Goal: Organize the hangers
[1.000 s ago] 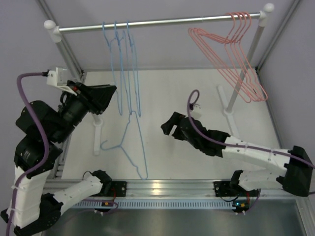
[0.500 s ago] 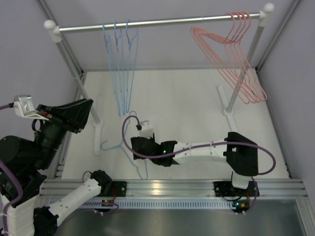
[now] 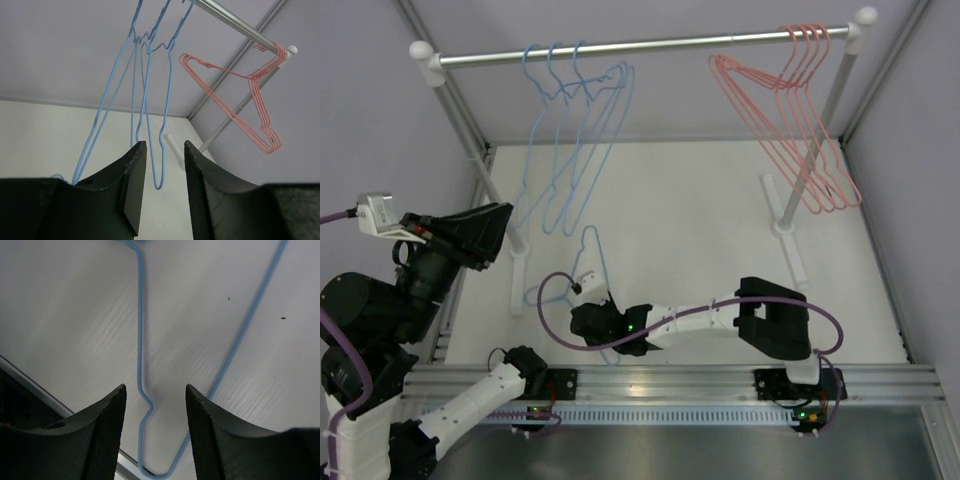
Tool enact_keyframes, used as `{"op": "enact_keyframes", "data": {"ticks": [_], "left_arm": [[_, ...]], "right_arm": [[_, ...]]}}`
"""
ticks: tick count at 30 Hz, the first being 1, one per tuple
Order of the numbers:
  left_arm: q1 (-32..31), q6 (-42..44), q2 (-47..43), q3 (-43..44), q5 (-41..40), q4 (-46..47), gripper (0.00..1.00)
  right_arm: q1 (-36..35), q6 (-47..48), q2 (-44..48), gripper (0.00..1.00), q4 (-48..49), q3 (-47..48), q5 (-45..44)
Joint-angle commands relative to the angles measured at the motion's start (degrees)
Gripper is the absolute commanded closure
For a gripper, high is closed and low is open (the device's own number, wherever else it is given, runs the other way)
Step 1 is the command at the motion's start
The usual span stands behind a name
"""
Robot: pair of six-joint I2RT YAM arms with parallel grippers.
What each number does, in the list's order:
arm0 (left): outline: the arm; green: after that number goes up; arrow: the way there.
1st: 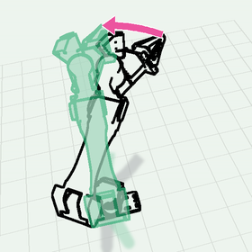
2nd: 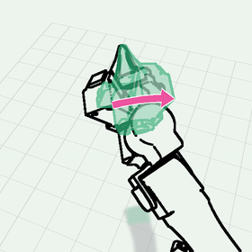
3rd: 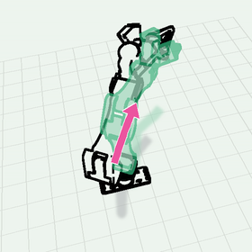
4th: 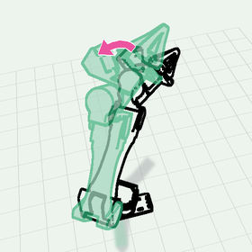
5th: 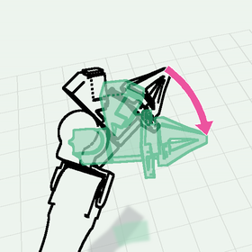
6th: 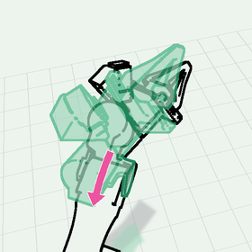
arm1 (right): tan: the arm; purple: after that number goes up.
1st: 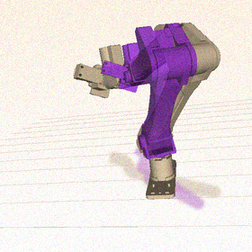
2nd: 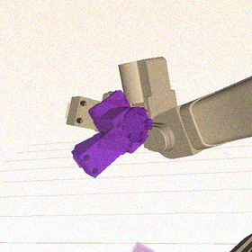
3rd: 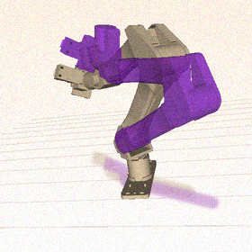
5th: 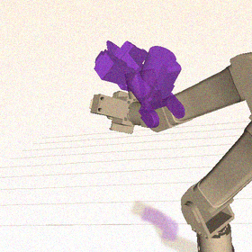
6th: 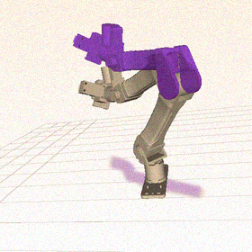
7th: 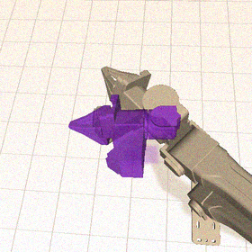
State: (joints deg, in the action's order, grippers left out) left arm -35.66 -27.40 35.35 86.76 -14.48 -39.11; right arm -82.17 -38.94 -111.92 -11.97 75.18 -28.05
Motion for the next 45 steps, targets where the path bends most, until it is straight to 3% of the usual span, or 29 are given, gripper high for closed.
{"op": "enact_keyframes", "data": {"ticks": [1, 12, 18, 21, 28, 34, 45], "left_arm": [[0.3, -0.5, -0.5, -0.5, -0.4, -0.2, 0.59], [0.3, -0.6, -0.5, -1.8, -0.1, -0.2, 0.59], [0.3, -1.0, -1.2, -3.2, 0.1, -0.3, 0.59], [0.2, -1.2, -1.3, -3.8, 1.0, -0.9, 0.59], [0.3, -0.4, 1.2, -6.1, 10.9, -2.9, 0.60], [0.2, -1.6, 1.0, -11.6, 19.2, -2.9, 0.64], [0.2, -4.9, -3.0, -21.1, 23.8, -2.7, 0.64]], "right_arm": [[-1.4, 2.7, -1.5, 0.51, 2.3, 3.0, 1.2], [-2.4, 5.2, -6.2, 0.53, 2.6, 6.1, 1.9], [-2.3, 5.9, -8.8, 0.61, 1.7, 7.8, 2.1], [-2.3, 5.6, -9.5, 0.68, 1.7, 7.5, 2.1], [-2.4, 3.5, -8.9, 1.00, 1.8, 4.2, 1.0], [-2.3, -0.4, -4.3, 1.00, 1.7, -2.7, -2.4], [-2.0, -6.8, 7.3, 1.00, 1.7, -13.7, -6.7]]}}
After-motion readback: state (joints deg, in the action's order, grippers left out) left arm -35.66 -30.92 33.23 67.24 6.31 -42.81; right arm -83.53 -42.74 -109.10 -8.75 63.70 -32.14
